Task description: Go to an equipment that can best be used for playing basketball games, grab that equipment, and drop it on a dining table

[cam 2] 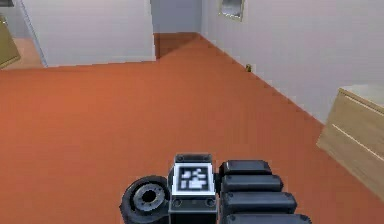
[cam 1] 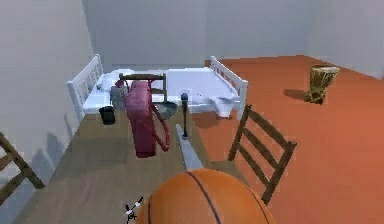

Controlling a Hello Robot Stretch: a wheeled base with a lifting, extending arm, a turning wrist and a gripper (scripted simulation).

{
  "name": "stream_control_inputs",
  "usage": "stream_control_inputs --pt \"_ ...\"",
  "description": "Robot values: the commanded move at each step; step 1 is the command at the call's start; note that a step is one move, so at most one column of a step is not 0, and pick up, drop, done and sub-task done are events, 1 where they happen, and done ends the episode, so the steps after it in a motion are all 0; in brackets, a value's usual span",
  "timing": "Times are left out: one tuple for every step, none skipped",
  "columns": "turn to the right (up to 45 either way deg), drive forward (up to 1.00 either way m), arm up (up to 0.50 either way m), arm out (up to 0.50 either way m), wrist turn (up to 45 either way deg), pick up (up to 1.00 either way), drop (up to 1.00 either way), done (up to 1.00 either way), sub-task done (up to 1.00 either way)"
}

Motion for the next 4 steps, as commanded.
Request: stream_control_inputs --pt "12.0 0.0 0.0 0.0 0.0 0.0 0.0 0.0 0.0" --pt "-45.0 0.0 0.0 0.0 0.0 0.0 0.0 0.0 0.0" --pt "-45.0 0.0 0.0 0.0 0.0 0.0 0.0 0.0 0.0" --pt "-9.0 0.0 0.0 0.0 0.0 0.0 0.0 0.0 0.0"
